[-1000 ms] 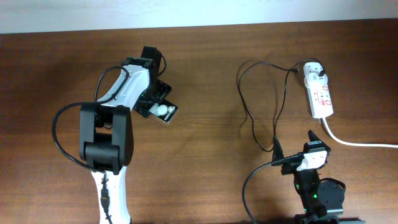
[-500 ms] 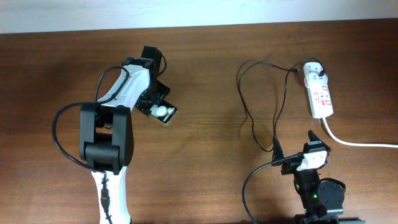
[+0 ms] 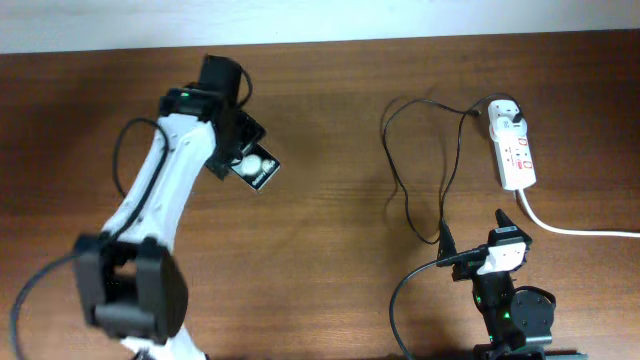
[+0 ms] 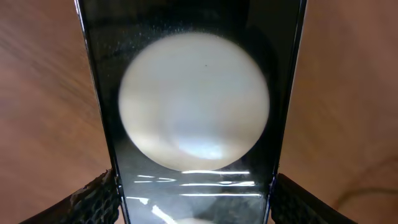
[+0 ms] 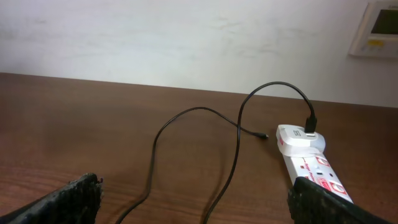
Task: Plug charger to phone and switch on socket
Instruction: 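Rotate the held phone upright and bring it toward the center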
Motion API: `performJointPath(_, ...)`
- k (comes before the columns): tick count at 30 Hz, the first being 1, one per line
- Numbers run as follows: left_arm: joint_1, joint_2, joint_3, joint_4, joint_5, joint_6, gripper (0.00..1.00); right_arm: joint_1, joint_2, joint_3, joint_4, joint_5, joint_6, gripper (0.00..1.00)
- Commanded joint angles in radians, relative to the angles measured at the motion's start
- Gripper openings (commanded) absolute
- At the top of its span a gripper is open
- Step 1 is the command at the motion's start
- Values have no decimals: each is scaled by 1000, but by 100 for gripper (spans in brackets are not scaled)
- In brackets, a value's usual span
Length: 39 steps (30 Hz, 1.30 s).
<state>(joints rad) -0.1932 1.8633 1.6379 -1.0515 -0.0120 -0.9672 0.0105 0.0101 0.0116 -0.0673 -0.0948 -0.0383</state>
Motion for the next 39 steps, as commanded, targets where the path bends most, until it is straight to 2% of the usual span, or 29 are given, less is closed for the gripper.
performJointPath(1, 6, -167, 8, -44, -14, 43, 63, -5, -6, -6, -4, 5, -7, 99)
performJointPath(7, 6, -500, 8, -180, -14, 110, 63, -5, -6, -6, -4, 5, -7, 99)
performJointPath(13, 6, -837, 8, -355, -12, 108, 64, -5, -6, -6, -4, 5, -6, 99)
performJointPath(17, 6, -1026, -29, -509, -10, 26, 64, -5, -6, -6, -4, 5, -7, 99)
performJointPath(21, 6, -1067, -188, -554, 10, -92, 64, -5, -6, -6, -4, 5, -7, 99)
performJointPath(24, 6, -1066, -464, -278, 181, -121, 63, -5, -6, -6, -4, 5, -6, 99)
performJointPath(26, 6, -1049, -672, -6, 314, -207, 63, -5, -6, -6, -4, 5, -6, 99)
performJointPath(27, 6, -1027, -734, 83, 358, -242, 63, -5, -6, -6, -4, 5, -7, 99)
performJointPath(31, 6, -810, -798, 399, 570, -331, 63, -5, -6, -6, -4, 5, -6, 99)
performJointPath(33, 6, -692, -798, 475, 683, -343, 63, -5, -6, -6, -4, 5, -6, 99)
performJointPath(36, 6, -523, -798, 476, 850, -341, 63, -5, -6, -6, -4, 5, -7, 99)
performJointPath(39, 6, -466, -798, 474, 889, -269, 63, -5, -6, -6, -4, 5, -7, 99)
